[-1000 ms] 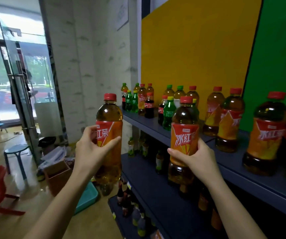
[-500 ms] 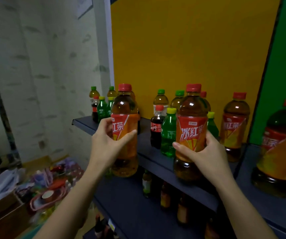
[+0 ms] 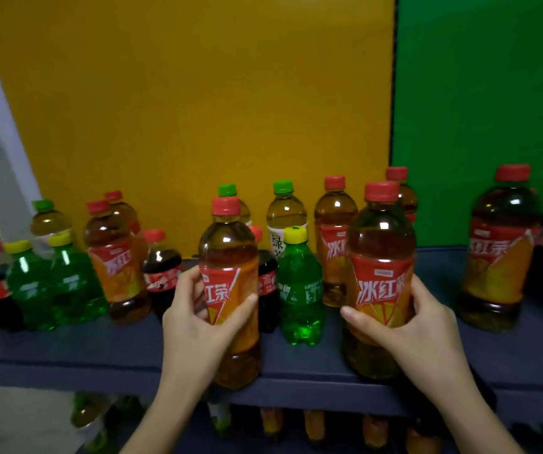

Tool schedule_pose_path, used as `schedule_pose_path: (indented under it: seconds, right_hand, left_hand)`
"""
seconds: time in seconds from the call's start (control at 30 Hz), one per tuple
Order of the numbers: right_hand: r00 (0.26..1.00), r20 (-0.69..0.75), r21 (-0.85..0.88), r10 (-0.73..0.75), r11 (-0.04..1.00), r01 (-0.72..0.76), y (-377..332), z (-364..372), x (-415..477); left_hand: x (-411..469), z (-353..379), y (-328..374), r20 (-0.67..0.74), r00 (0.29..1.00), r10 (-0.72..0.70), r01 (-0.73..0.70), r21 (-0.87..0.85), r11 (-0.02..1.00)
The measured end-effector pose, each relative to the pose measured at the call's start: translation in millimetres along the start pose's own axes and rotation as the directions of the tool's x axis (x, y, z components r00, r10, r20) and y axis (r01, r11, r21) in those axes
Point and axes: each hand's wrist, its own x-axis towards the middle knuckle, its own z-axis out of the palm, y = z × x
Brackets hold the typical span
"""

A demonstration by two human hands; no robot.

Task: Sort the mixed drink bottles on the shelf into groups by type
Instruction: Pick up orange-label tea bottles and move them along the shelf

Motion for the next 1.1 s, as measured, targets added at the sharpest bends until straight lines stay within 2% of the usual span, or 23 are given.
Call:
schedule_pose_path:
  seconds: [0.23,0.53,0.67,0.83,1.1]
  right_hand:
    - [0.984,-0.171,-0.155,0.040,0.986,-0.067,7.7,-5.1,-8.1]
    - [0.952,-0.281,-0.271,0.120,0.942,-0.198,20.7,-24.1,7.6]
    - [0.965,-0.230,-0.213,0.127,0.961,-0.177,27.3,-27.4,20.3]
    - [0.982,-0.151,-0.153,0.117,0.978,-0.140,33.8,-26.8,35.4]
    - [0.989,-0.039,-0.063,0.144,0.987,-0.146,41.4,-27.6,42.7]
  left_hand:
    - [7.1,-2.0,-25.3,0.020,1.000,0.020,-0.018,-0.063,0.998]
    - [26.9,4.6,-43.4,0.041,0.996,0.080,-0.084,0.112,0.990]
    - [31.2,9.0,-45.1,0.058,0.997,0.041,-0.045,0.071,0.996]
    - [35.4,12.3,-48.1,0.088,0.996,0.032,-0.041,0.099,0.994]
    - [39.5,9.6,-50.7,0.124,0.992,-0.022,0.011,0.086,0.996]
